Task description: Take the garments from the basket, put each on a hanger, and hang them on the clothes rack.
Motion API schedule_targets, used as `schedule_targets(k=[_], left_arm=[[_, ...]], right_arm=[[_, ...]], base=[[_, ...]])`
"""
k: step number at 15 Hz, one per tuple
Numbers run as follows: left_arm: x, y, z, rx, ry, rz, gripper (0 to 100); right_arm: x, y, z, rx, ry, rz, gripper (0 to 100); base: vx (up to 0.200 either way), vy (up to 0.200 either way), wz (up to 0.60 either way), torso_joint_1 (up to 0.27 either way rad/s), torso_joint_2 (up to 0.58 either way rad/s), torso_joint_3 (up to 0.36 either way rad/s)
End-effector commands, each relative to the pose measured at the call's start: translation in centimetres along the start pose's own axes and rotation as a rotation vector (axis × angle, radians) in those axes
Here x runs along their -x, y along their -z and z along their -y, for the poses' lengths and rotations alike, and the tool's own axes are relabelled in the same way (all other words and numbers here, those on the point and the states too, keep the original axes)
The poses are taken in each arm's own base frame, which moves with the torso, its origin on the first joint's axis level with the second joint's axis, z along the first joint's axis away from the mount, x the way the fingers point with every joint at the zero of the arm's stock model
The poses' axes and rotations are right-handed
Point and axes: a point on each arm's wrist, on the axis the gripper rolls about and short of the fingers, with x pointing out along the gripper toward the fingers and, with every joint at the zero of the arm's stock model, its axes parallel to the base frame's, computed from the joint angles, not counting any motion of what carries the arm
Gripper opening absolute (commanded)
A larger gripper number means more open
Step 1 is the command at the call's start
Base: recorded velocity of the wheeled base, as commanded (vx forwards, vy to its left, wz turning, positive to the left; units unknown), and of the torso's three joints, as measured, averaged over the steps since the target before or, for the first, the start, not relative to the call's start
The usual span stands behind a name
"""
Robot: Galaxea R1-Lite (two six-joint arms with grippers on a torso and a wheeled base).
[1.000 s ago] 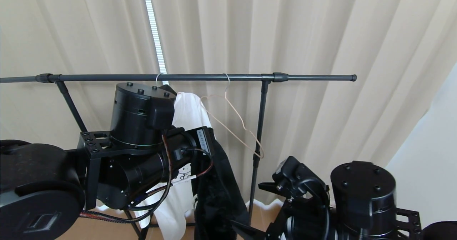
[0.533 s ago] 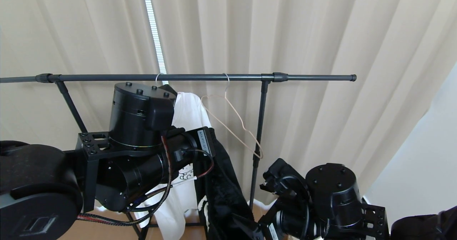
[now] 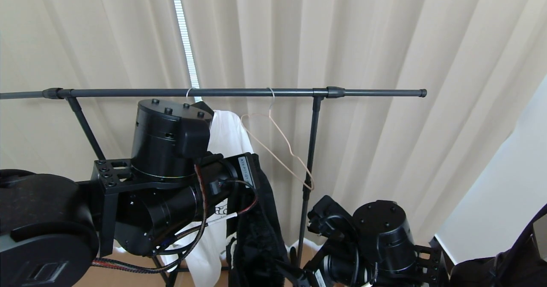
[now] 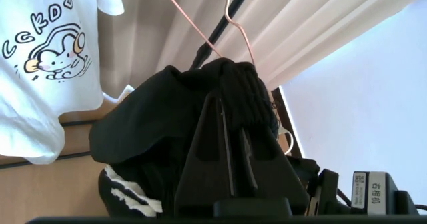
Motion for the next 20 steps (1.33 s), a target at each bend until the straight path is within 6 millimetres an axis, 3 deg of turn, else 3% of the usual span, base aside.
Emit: schedule_targets(k=[1,8,9,12,16,20], left_arm=[[0.0,0.0,0.0,0.001,0.000,0.001,0],[0.1,-0.1,0.0,0.002,0.001,0.003,0],[0.1,-0.1,0.0,0.002,0.002,0.004,0],[0.3,-0.2,0.0,0.004,0.005,0.009,0],[0.4,0.1,-0.2,-0.001,0.002,-0.002,0],[0.3,0.8,-0.6,-0.049,-0.009,-0.031,0]], right_arm=[[-0.1,0.1,0.0,0.001,0.002,-0.005,100],[-0.4,0.4,0.9,-0.009,0.034,-0.021,100],[-0.6,0.5,1.0,-0.008,0.035,-0.027,0],[-1.8,1.3,1.0,-0.011,0.039,-0.047,0],[-1.5,0.6,2.1,-0.031,0.068,-0.016,0],[1.2,-2.3,4.9,-0.077,0.151,0.106,0]], base=[[0.000,0.000,0.00,0.000,0.00,0.000],[0.000,0.000,0.00,0.000,0.00,0.000],[0.000,0.000,0.00,0.000,0.00,0.000],[0.000,0.000,0.00,0.000,0.00,0.000],[0.000,0.000,0.00,0.000,0.00,0.000],[0.000,0.000,0.00,0.000,0.00,0.000]])
